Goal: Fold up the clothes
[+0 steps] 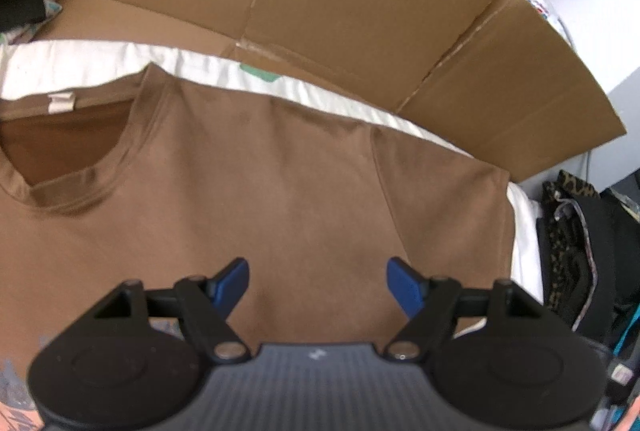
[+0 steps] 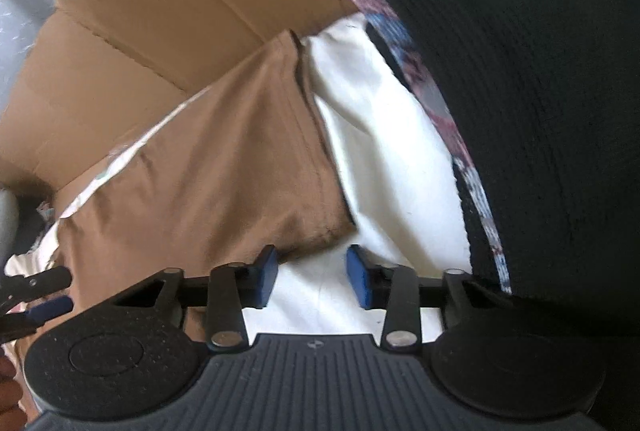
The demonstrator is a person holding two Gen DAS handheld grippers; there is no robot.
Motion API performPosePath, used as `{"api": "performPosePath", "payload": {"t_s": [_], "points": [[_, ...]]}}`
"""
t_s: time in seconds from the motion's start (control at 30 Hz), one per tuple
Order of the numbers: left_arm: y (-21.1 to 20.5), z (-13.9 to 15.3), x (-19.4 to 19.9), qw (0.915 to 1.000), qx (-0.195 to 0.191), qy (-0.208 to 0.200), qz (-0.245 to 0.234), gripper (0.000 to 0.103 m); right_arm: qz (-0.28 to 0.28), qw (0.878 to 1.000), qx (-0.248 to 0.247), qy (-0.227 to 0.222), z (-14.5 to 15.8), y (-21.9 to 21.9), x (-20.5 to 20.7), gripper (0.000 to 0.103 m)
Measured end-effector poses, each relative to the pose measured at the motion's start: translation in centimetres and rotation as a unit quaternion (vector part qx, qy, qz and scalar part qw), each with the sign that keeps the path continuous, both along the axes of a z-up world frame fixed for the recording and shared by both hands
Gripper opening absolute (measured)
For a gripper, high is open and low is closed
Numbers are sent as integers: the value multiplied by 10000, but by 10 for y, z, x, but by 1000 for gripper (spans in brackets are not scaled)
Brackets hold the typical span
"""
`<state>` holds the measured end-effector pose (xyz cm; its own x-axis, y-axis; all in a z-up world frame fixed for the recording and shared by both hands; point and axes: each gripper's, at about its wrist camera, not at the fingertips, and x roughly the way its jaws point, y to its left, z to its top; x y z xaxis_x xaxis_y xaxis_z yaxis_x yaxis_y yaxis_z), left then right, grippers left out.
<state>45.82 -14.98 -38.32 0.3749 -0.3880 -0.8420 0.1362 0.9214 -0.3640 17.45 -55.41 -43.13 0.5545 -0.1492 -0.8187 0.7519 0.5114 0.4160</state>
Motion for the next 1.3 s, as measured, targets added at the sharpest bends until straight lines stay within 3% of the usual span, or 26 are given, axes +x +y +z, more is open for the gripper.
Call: {"api": "performPosePath", "payload": {"t_s": [0.23,0.57,0.73,0.83,0.9,0.97,1.3], "points": [[-10,-8,-3,9999,37,87,-129,78,-286,9989,318,-171,-5,-16,-1,7],[-21,-16,-11,9991,122,146,-371,78,-524,9985,-163,-11,11,-5,-14,0],[-22,-21,-12,9989,137,208,-397,78,-469,9988,-119,15,8,-3,-17,0],[-25,-24,-14,9985,180,221,-457,78,-379,9991,69,-190,9,2,-21,8],[-27,-26,-16,9982,206,222,-510,78,-363,9987,186,-306,6,5,-23,34],[-29,-27,-18,9979,240,209,-570,78,-336,9985,248,-366,3,7,-22,41],[-29,-30,-24,9965,383,232,-712,77,-384,9979,305,-423,-12,6,-6,41]]}}
